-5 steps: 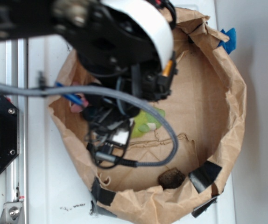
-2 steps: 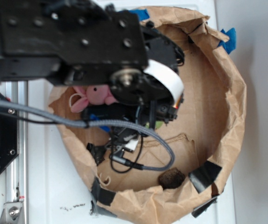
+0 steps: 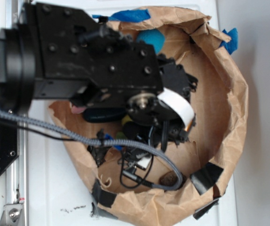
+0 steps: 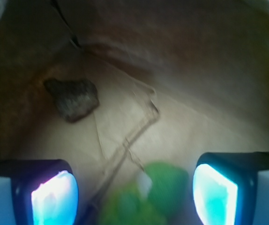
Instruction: Grab the rock.
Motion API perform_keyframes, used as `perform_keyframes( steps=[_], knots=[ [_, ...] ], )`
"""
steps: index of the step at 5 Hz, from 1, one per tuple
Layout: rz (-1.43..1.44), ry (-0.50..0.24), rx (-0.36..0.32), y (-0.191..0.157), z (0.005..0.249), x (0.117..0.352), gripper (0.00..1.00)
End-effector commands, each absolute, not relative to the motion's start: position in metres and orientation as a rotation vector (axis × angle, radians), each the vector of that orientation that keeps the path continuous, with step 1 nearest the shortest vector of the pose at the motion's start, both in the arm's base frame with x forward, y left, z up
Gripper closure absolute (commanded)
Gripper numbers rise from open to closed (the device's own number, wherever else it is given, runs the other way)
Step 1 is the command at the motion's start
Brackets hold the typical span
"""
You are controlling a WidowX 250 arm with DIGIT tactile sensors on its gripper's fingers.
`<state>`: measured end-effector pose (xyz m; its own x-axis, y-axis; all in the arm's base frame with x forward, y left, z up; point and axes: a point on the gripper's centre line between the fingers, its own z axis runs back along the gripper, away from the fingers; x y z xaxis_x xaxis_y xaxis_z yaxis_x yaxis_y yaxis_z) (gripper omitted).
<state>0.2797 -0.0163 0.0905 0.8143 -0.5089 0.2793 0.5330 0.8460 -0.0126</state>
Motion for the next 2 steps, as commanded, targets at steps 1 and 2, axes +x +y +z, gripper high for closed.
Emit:
perform_keyframes(
  steps=[1,2],
  knots=[
    [-0.701,-0.385,-0.124,-0.039,0.092,0.288,0.0],
    [-0.767,-0.379,-0.141,-0.044,0.078,0.29,0.0]
  ],
)
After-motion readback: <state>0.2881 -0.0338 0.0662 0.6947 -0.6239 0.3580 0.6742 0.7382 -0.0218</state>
